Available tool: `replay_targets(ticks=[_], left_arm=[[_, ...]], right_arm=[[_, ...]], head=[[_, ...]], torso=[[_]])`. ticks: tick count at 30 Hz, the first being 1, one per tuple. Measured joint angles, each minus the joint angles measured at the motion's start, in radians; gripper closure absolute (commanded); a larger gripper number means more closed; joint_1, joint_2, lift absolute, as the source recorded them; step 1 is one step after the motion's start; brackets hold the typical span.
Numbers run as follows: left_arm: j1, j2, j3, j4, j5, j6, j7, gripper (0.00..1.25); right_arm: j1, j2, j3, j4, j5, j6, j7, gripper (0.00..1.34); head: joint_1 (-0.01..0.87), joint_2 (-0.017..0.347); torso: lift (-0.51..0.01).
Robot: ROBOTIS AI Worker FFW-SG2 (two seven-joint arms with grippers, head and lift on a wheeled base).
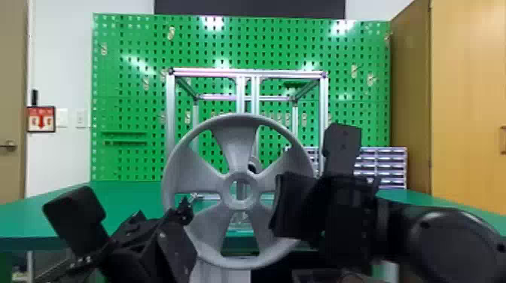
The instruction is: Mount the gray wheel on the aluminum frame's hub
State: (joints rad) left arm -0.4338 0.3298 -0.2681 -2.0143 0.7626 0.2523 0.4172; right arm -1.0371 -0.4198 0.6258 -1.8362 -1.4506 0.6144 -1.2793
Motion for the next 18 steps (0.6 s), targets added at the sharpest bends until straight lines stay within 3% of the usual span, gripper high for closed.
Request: replay_targets(ticks=[15,18], left_arm=[[-0.048,-0.009,-0.011,0.084,-0.017,-0.009,0.0,0.41],[-0.051,-0.01,-0.016,0.086,-0.017,-0.012,0.0,0.48]], right_arm=[[0.001,-0.004,0.0,0.0,-0.01,-0.005,0.0,1.26],[0.001,-0.005,0.0,0.0,-0.011,-0.007,0.0,1.26]], head=[[-0.005,0.006],[-0.005,0.006]], torso=[[-0.499],[-0.499]])
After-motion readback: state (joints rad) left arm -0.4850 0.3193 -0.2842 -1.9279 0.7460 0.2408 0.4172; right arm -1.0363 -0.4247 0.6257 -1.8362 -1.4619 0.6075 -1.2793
